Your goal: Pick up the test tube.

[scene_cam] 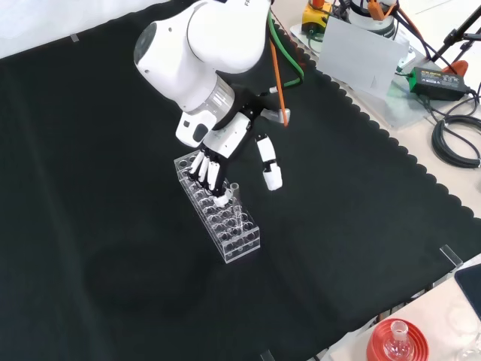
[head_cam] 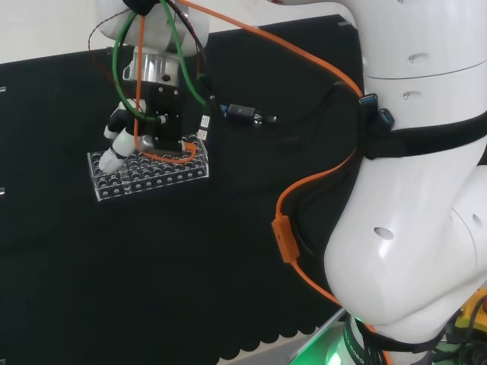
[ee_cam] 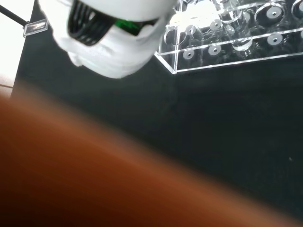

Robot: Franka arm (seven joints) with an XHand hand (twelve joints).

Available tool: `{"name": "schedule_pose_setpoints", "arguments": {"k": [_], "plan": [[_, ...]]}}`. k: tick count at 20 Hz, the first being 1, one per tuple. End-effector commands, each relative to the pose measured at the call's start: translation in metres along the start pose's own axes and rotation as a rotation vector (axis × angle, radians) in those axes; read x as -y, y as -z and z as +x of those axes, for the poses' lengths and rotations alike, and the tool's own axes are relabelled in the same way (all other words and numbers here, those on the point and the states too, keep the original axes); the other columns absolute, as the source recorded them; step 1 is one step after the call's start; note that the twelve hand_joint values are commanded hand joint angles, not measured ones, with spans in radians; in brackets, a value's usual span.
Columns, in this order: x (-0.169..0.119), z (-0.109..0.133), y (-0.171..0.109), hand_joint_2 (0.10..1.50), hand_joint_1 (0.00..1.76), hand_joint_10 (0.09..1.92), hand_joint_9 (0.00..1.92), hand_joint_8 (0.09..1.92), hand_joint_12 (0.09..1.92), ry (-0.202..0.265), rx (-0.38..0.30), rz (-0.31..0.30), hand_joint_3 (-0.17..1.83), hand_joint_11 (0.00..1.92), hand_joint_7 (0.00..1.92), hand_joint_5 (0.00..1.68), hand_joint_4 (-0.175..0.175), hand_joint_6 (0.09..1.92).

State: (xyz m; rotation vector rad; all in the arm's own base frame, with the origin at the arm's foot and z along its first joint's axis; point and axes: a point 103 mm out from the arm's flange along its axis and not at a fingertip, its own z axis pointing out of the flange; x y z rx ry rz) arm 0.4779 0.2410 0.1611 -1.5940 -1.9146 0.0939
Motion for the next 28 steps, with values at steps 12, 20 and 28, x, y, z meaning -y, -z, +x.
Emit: {"name": "schedule_pose_setpoints", "arguments": {"k": [12,20,28], "plan": [[-0.014,0.006,0.011,0.62,1.16,0.80,0.65,0.70,1.54,-0.016,0.046,-0.078,0.74,0.14,0.98,0.77,-0.127,0.89],[-0.018,0.004,0.015,0.73,1.18,0.76,0.74,0.69,1.53,-0.013,0.093,-0.097,0.65,0.21,1.07,0.87,-0.151,0.96],[-0.020,0.003,0.014,0.97,1.25,0.66,0.90,0.65,1.49,-0.016,0.124,-0.111,0.16,0.30,1.24,1.04,-0.056,0.88]]}}
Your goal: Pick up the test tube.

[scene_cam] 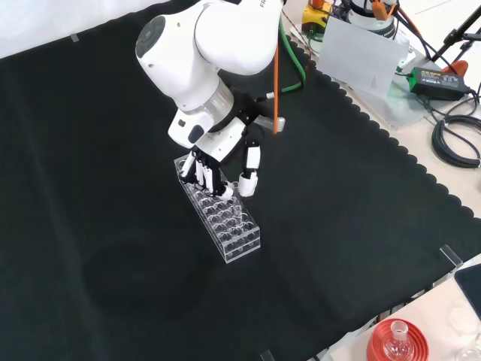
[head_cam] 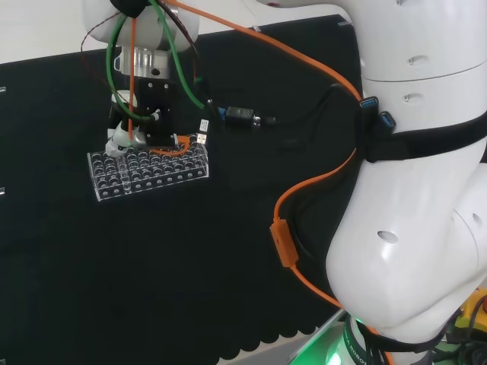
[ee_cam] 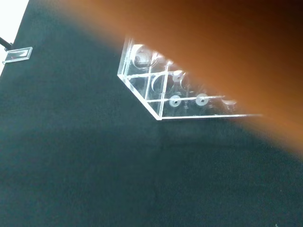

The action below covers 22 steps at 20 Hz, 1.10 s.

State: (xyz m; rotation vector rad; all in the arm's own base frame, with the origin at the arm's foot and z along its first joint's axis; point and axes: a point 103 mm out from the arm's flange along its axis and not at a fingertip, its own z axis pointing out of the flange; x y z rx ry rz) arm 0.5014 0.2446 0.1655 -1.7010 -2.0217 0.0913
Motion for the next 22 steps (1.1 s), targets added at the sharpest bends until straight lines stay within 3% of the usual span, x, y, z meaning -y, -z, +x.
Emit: {"name": "schedule_pose_setpoints", "arguments": {"k": [1,7,13,16,22], "plan": [[-0.001,-0.001,-0.001,0.95,1.26,0.64,0.92,0.63,1.48,-0.004,0.018,-0.011,0.18,0.31,1.26,1.05,-0.044,0.86],[-0.002,0.001,0.000,0.75,1.29,0.58,1.03,0.57,1.46,0.000,0.033,-0.025,0.52,0.36,1.35,1.11,-0.064,0.81],[-0.002,0.005,0.003,0.66,1.30,0.57,1.07,0.57,1.44,0.008,0.050,-0.040,0.66,0.39,1.38,1.15,-0.086,0.80],[-0.002,0.009,0.006,0.77,1.30,0.57,1.09,0.68,1.42,0.018,0.056,-0.045,0.48,0.40,1.26,1.17,-0.160,0.75],[-0.004,0.015,0.011,0.80,1.30,0.57,1.10,0.71,1.42,0.032,0.065,-0.060,0.43,0.40,1.23,1.17,-0.175,0.74]]}}
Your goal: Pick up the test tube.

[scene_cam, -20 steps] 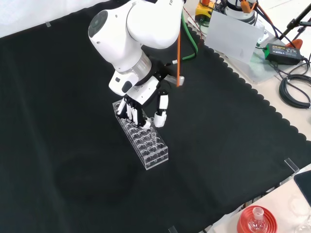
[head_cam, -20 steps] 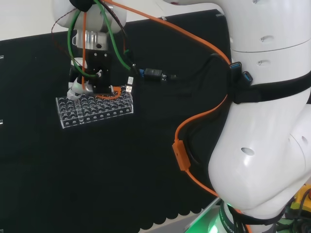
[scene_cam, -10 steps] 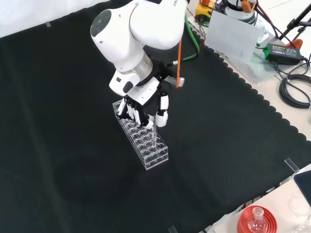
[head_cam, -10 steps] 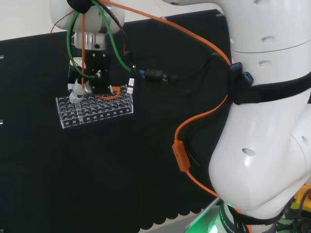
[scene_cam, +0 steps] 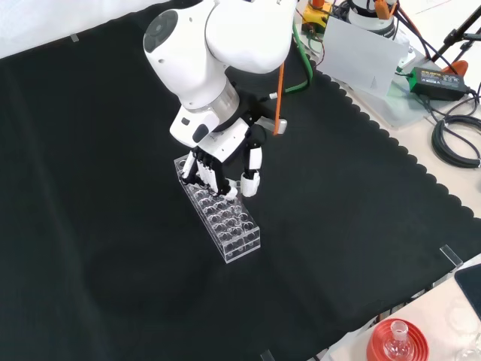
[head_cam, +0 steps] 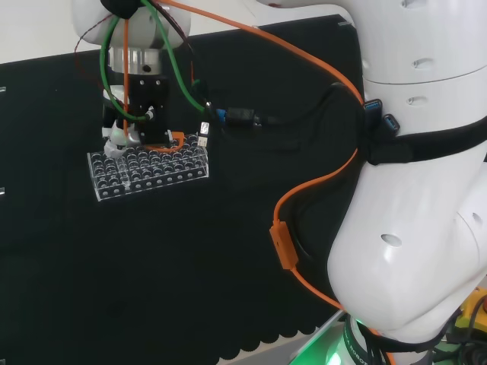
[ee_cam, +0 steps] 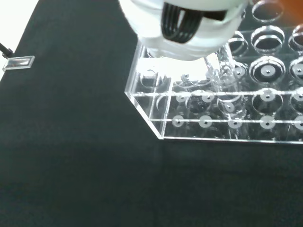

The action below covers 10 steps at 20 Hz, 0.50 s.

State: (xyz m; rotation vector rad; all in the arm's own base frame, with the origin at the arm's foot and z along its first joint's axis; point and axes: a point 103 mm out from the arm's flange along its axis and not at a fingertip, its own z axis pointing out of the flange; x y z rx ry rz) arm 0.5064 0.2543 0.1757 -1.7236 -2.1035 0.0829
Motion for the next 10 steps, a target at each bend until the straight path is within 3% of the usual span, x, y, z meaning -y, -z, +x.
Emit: {"name": "schedule_pose_setpoints", "arguments": {"k": [1,10], "plan": [[-0.0016,0.0041,0.0032,0.80,1.30,0.57,1.11,0.71,1.42,0.009,0.009,-0.011,0.43,0.40,1.23,1.17,-0.175,0.73],[-0.0023,0.0062,0.0051,0.79,1.30,0.57,1.13,0.69,1.41,0.017,0.023,-0.018,0.45,0.43,1.25,1.19,-0.175,0.72]]}}
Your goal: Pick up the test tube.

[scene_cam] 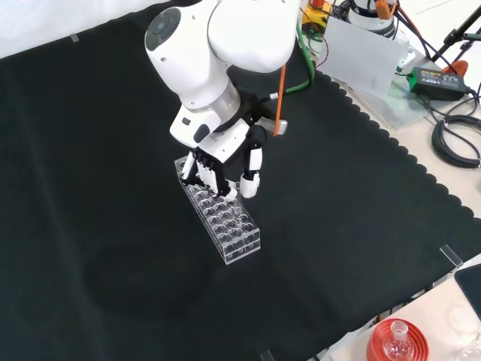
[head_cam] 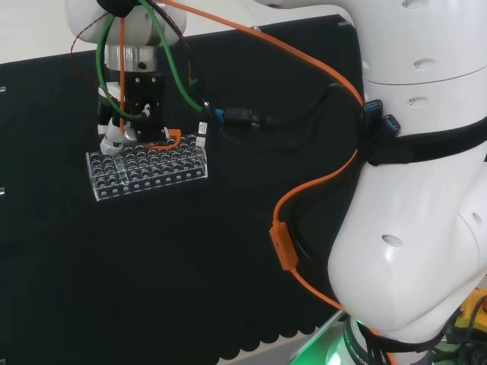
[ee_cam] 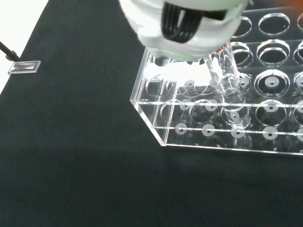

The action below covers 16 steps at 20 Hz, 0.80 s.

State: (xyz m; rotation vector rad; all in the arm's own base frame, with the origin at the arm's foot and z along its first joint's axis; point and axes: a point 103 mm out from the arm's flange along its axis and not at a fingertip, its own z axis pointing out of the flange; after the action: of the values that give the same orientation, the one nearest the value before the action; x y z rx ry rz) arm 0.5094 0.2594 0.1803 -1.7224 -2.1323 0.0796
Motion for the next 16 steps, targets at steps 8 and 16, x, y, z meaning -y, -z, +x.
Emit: {"name": "schedule_pose_setpoints", "arguments": {"k": [8,16], "plan": [[0.004,0.001,0.024,0.77,1.30,0.57,1.14,0.67,1.40,0.011,0.015,-0.028,0.47,0.44,1.26,1.20,-0.175,0.70],[0.009,0.000,0.039,0.76,1.30,0.56,1.15,0.66,1.39,0.016,0.030,-0.049,0.49,0.44,1.27,1.21,-0.175,0.69]]}}
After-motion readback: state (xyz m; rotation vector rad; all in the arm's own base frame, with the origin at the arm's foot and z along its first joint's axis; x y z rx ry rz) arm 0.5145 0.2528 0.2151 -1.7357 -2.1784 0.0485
